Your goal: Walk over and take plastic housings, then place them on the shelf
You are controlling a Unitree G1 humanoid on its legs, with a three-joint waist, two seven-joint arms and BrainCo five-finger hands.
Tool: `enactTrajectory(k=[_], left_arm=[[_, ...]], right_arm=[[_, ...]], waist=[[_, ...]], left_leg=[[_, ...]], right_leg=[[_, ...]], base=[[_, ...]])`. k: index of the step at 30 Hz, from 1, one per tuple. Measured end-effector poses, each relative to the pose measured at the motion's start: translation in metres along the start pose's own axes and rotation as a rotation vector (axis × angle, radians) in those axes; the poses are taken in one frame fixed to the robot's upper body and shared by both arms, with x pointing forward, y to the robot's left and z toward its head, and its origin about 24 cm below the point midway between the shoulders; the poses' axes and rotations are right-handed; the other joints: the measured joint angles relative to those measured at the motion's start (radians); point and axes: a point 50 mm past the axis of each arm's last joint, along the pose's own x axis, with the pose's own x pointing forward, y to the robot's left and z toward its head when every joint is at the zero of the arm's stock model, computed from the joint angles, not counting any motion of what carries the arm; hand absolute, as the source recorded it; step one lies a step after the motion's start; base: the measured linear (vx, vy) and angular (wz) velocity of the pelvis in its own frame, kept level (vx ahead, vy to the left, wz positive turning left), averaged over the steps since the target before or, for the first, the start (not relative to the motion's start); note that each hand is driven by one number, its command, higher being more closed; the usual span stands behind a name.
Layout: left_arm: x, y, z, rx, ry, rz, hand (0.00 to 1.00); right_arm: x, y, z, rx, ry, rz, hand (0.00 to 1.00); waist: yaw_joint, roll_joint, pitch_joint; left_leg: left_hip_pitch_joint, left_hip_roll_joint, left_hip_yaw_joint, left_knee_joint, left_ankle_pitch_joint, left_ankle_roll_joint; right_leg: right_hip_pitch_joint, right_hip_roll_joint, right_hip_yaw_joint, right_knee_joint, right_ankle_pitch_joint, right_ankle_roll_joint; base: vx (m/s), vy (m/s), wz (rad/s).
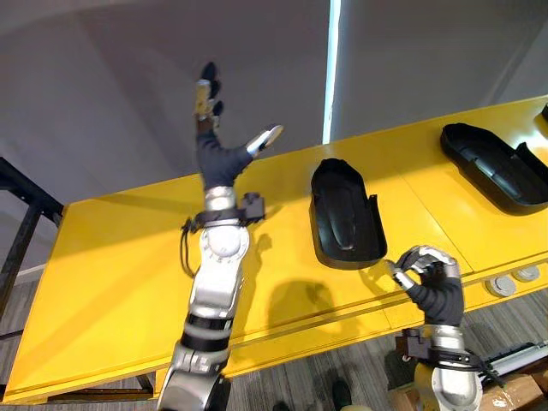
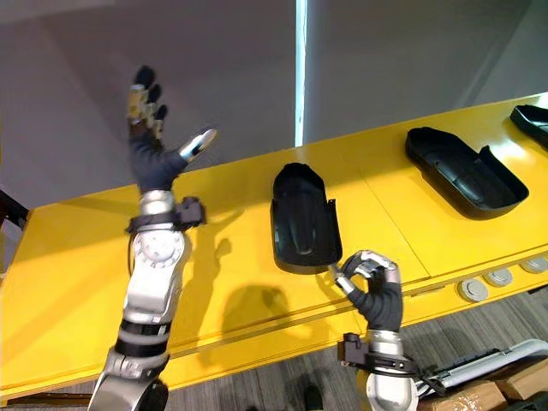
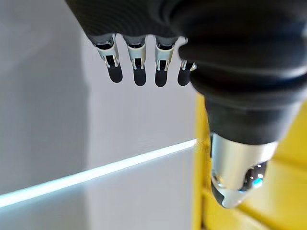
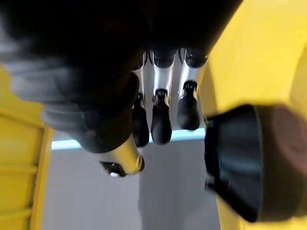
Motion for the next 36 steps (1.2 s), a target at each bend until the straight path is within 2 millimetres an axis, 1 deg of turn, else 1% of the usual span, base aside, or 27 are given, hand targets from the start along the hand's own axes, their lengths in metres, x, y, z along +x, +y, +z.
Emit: enactTrajectory(k=[1, 2, 4, 6, 7, 8, 9, 11, 13, 14, 16, 19, 21, 22, 23, 24, 27, 29, 36], left_arm=[[-0.015, 0.008, -0.004, 0.013, 0.029, 0.003, 0.0], [-0.023, 0.012, -0.007, 0.02, 0.047, 0.003, 0.0], [-0.046, 0.021, -0.012, 0.032, 0.098, 0.005, 0.0], [-0.059, 0.029, -0.013, 0.041, 0.125, 0.014, 0.0], [-0.062, 0.031, -0.013, 0.043, 0.132, 0.017, 0.0], [-0.071, 0.035, -0.013, 0.047, 0.151, 0.024, 0.0], [-0.074, 0.037, -0.014, 0.035, 0.163, 0.027, 0.0], [-0.085, 0.042, -0.014, -0.002, 0.205, 0.042, 0.0], [-0.089, 0.044, -0.012, -0.055, 0.213, 0.054, 0.0], [-0.09, 0.045, -0.011, -0.073, 0.212, 0.062, 0.0], [-0.092, 0.047, -0.008, -0.119, 0.204, 0.087, 0.0], [-0.094, 0.048, -0.002, -0.173, 0.184, 0.111, 0.0], [-0.095, 0.049, -0.002, -0.192, 0.191, 0.123, 0.0], [-0.097, 0.051, -0.002, -0.209, 0.201, 0.133, 0.0], [-0.097, 0.051, -0.002, -0.216, 0.202, 0.137, 0.0], [-0.098, 0.052, -0.002, -0.225, 0.206, 0.143, 0.0], [-0.103, 0.055, -0.004, -0.244, 0.234, 0.159, 0.0], [-0.104, 0.055, -0.004, -0.243, 0.235, 0.157, 0.0], [-0.107, 0.057, -0.005, -0.27, 0.255, 0.16, 0.0]], right_arm=[[-0.005, 0.002, -0.002, 0.005, 0.014, 0.019, 1.0], [-0.006, 0.003, -0.002, 0.009, 0.015, 0.027, 1.0], [-0.014, 0.002, -0.007, 0.044, 0.051, 0.036, 1.0], [-0.018, 0.006, -0.011, 0.067, 0.073, 0.052, 1.0], [-0.02, 0.007, -0.013, 0.083, 0.083, 0.057, 1.0], [-0.023, 0.011, -0.021, 0.111, 0.119, 0.071, 1.0], [-0.025, 0.012, -0.024, 0.114, 0.135, 0.073, 1.0], [-0.029, 0.013, -0.039, 0.117, 0.199, 0.074, 1.0], [-0.032, 0.012, -0.046, 0.088, 0.236, 0.058, 1.0], [-0.032, 0.012, -0.048, 0.074, 0.242, 0.055, 1.0], [-0.027, 0.011, -0.051, 0.026, 0.24, 0.037, 1.0], [-0.019, 0.005, -0.055, 0.008, 0.231, -0.017, 1.0], [-0.014, 0.002, -0.056, -0.014, 0.221, -0.044, 1.0], [-0.011, -0.001, -0.058, -0.041, 0.221, -0.065, 1.0], [-0.01, -0.003, -0.058, -0.05, 0.218, -0.08, 1.0], [-0.008, -0.004, -0.058, -0.054, 0.213, -0.095, 1.0], [0.001, -0.009, -0.061, -0.094, 0.201, -0.141, 1.0], [0.004, -0.013, -0.063, -0.106, 0.198, -0.173, 1.0], [0.015, -0.025, -0.065, -0.127, 0.182, -0.268, 1.0]], waist=[[0.004, -0.007, -0.004], [0.008, -0.01, -0.006], [0.018, -0.024, -0.013], [0.017, -0.032, -0.018], [0.018, -0.034, -0.019], [0.02, -0.04, -0.023], [0.021, -0.041, -0.024], [0.03, -0.042, -0.029], [0.043, -0.042, -0.03], [0.045, -0.042, -0.03], [0.048, -0.043, -0.03], [0.051, -0.045, -0.032], [0.054, -0.045, -0.031], [0.074, -0.047, -0.031], [0.077, -0.047, -0.031], [0.074, -0.047, -0.031], [0.085, -0.051, -0.029], [0.085, -0.053, -0.029], [0.09, -0.064, -0.024]], left_leg=[[0.0, 0.0, 0.0, 0.0, -0.001, -0.001], [0.0, 0.0, 0.001, 0.0, -0.001, -0.001], [-0.002, 0.0, 0.001, -0.001, -0.001, -0.001], [-0.003, 0.0, 0.001, -0.002, -0.001, -0.001], [-0.004, 0.0, 0.001, -0.002, -0.001, -0.001], [-0.006, 0.0, 0.001, -0.003, -0.001, -0.001], [-0.006, 0.0, 0.001, -0.003, -0.001, -0.001], [-0.014, 0.0, -0.001, -0.003, -0.001, -0.002], [-0.02, 0.0, -0.005, -0.003, -0.003, -0.005], [-0.022, 0.0, -0.007, -0.003, -0.003, -0.004], [-0.027, -0.001, -0.02, -0.003, 0.001, 0.001], [-0.045, -0.004, -0.047, 0.0, 0.008, 0.005], [-0.051, -0.007, -0.062, 0.0, 0.013, 0.006], [-0.053, -0.008, -0.064, 0.0, 0.014, 0.007], [-0.055, -0.008, -0.068, 0.0, 0.015, 0.008], [-0.059, -0.01, -0.08, 0.0, 0.018, 0.008], [-0.065, -0.014, -0.096, -0.001, 0.023, 0.009], [-0.073, -0.017, -0.113, -0.004, 0.028, 0.011], [-0.076, -0.02, -0.121, -0.004, 0.031, 0.013]], right_leg=[[0.0, 0.0, 0.0, -0.001, 0.0, 0.0], [0.0, 0.0, 0.0, -0.002, 0.0, 0.0], [0.0, 0.0, 0.0, -0.003, 0.0, 0.0], [-0.002, 0.0, 0.0, -0.003, 0.0, 0.0], [-0.002, 0.0, 0.0, -0.003, 0.0, 0.0], [-0.004, 0.0, 0.0, -0.003, -0.001, 0.0], [-0.005, 0.0, 0.0, -0.003, -0.001, 0.0], [-0.013, 0.0, -0.002, -0.003, -0.001, 0.0], [-0.017, 0.0, -0.005, -0.003, -0.001, 0.0], [-0.018, -0.001, -0.007, -0.003, -0.001, 0.0], [-0.019, -0.002, -0.019, -0.003, -0.001, 0.0], [-0.024, -0.007, -0.049, -0.003, -0.002, 0.001], [-0.024, -0.009, -0.062, -0.003, -0.003, 0.002], [-0.025, -0.011, -0.064, -0.003, -0.003, 0.002], [-0.025, -0.012, -0.068, -0.003, -0.003, 0.002], [-0.024, -0.014, -0.082, -0.003, -0.003, 0.002], [-0.023, -0.018, -0.099, -0.003, -0.005, 0.002], [-0.024, -0.021, -0.114, -0.003, -0.005, 0.002], [-0.025, -0.024, -0.121, -0.002, -0.006, 0.001]], base=[[-0.03, -0.003, -0.01], [-0.03, -0.003, 0.0], [-0.02, -0.001, 0.0], [0.0, 0.0, 0.0], [-0.04, 0.0, -0.01], [-0.03, -0.002, 0.0], [-0.04, -0.002, 0.0], [-0.05, 0.0, 0.02], [-0.04, 0.001, 0.05], [-0.04, -0.002, 0.07], [-0.03, -0.005, 0.14], [-0.03, -0.002, 0.28], [-0.02, 0.005, 0.22], [-0.03, 0.009, 0.14], [-0.03, 0.009, 0.16], [-0.04, 0.006, 0.29], [-0.05, 0.008, 0.2], [-0.05, 0.004, 0.2], [-0.04, 0.008, 0.04]])
